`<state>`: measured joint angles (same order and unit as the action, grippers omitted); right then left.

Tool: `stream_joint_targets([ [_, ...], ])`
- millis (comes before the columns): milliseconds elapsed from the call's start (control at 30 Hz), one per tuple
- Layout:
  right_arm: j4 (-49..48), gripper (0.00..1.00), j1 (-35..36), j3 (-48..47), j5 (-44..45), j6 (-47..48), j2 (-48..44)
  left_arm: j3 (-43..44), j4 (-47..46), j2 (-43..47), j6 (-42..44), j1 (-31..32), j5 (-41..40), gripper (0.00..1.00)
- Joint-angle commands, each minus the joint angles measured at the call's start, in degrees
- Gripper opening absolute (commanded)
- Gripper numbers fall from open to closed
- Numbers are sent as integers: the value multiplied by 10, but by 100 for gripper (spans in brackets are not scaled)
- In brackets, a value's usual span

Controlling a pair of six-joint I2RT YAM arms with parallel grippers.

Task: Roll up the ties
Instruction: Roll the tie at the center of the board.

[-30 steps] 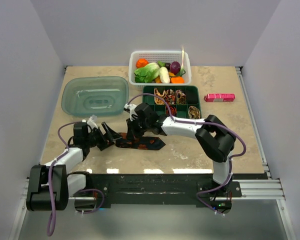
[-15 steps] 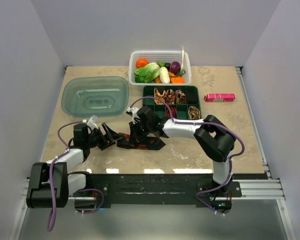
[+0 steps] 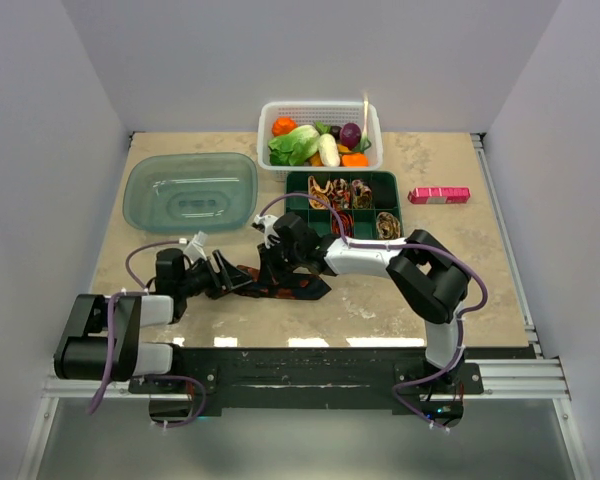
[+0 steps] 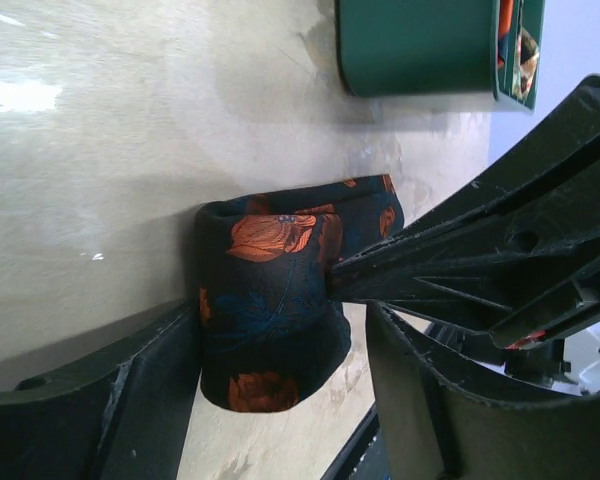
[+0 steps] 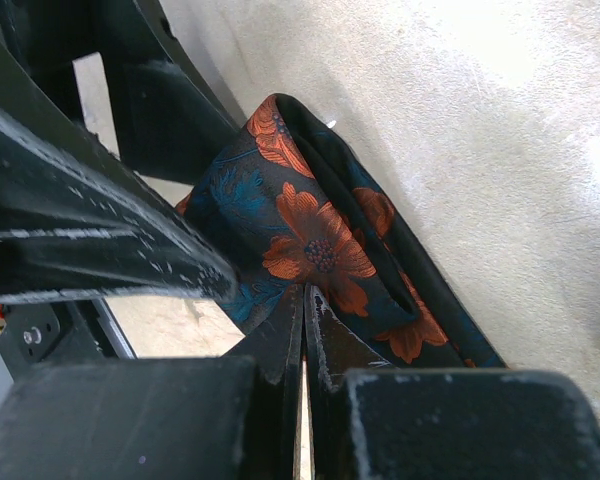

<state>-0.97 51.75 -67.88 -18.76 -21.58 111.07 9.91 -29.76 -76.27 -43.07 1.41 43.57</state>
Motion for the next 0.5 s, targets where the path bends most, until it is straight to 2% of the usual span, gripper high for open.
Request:
stream_joint_targets([
  [0, 19, 0, 3, 7, 32, 13, 18, -5, -31, -36, -3, 22, 4, 64],
  [300, 16, 0, 3, -1, 29, 9, 21, -9, -73, -17, -26, 23, 7, 49],
  [467, 18, 0, 4, -7, 29, 8, 22, -4, -70, -10, -25, 23, 8, 28],
])
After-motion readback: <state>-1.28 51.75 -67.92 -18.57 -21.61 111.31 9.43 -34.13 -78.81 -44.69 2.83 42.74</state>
